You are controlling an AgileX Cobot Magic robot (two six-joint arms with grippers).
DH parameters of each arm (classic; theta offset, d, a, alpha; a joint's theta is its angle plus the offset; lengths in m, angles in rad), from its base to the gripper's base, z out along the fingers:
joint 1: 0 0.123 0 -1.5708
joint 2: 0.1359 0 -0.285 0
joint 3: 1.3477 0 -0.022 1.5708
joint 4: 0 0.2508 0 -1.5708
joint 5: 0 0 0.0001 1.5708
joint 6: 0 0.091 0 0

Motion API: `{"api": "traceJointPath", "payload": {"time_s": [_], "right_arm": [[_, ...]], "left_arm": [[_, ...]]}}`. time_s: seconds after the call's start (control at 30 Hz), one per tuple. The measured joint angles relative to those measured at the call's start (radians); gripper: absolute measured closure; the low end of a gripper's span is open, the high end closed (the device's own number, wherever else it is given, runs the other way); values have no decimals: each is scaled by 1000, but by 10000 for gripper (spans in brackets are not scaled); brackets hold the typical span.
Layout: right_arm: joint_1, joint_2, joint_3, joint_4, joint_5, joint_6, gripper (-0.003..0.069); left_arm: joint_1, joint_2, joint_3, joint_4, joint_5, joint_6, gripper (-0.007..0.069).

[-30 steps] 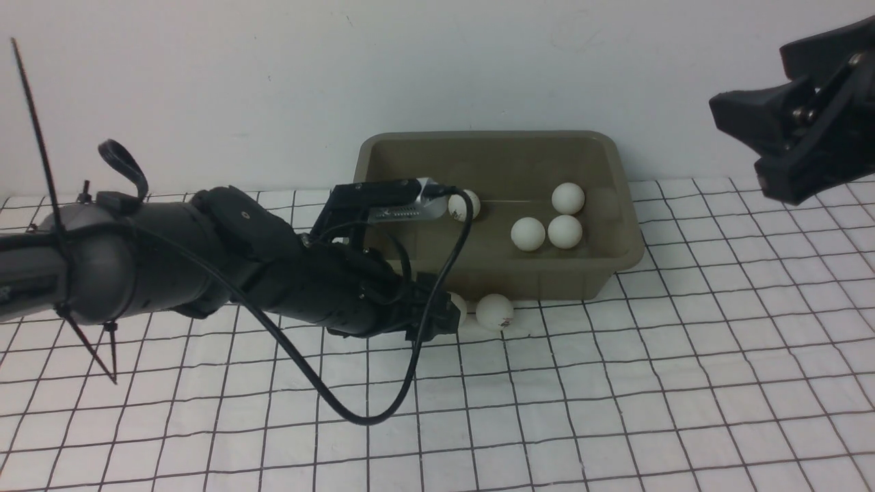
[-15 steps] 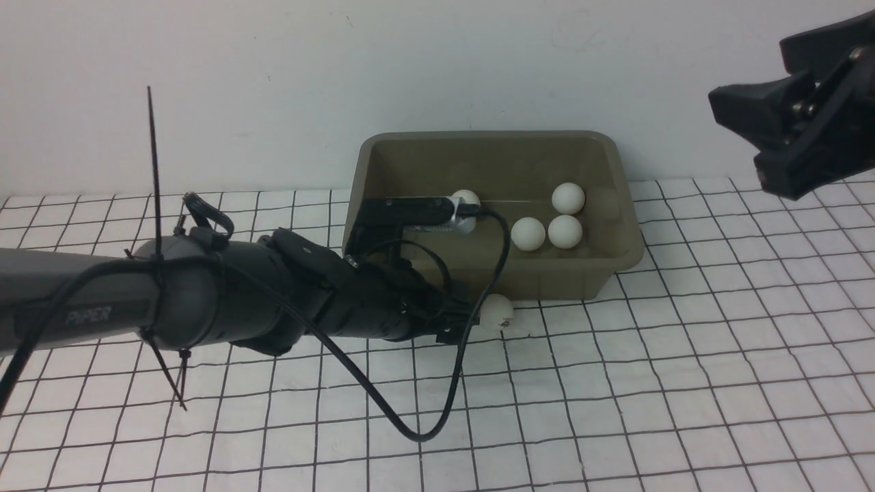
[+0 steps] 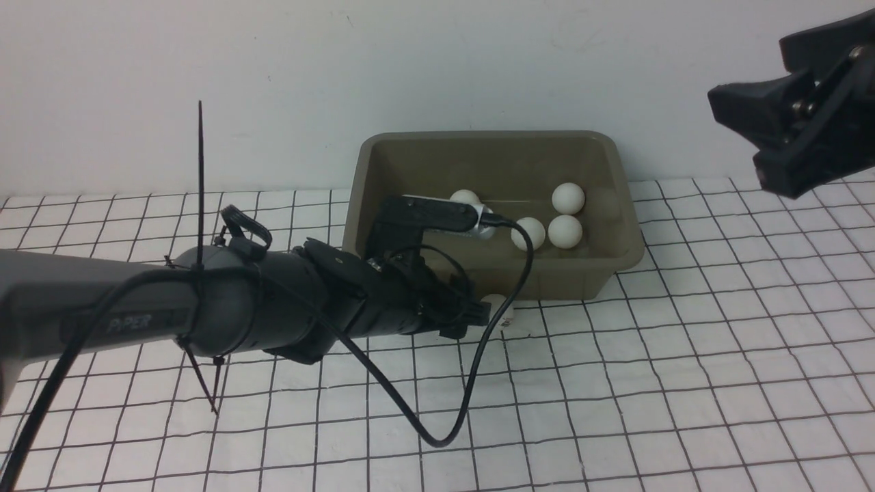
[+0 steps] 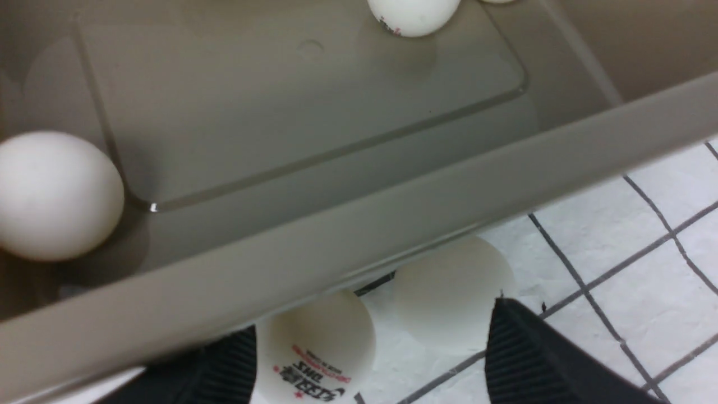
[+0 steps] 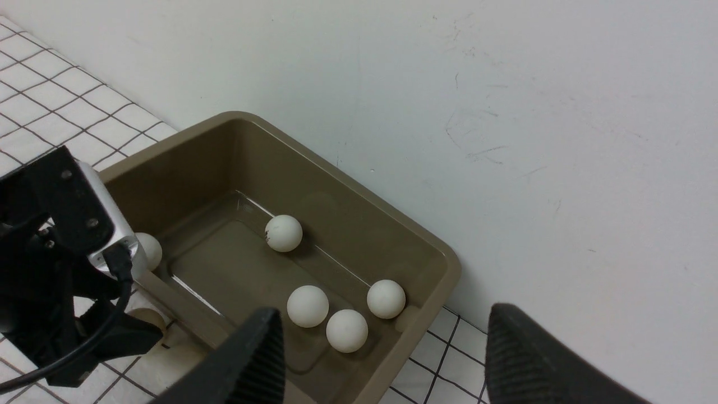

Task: Put the table tennis balls into the box on the white checkered tablecloth.
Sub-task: 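Reach for and grasp a ping pong ball on the table beside the basket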

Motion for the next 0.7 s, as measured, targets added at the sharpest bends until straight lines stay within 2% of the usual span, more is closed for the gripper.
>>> {"api": "traceJointPath", "payload": {"time_s": [0.7], "right_arm": [[0, 0, 0, 0, -9, 0, 216]], "left_arm": [[0, 0, 45, -22, -39, 26, 125]]}}
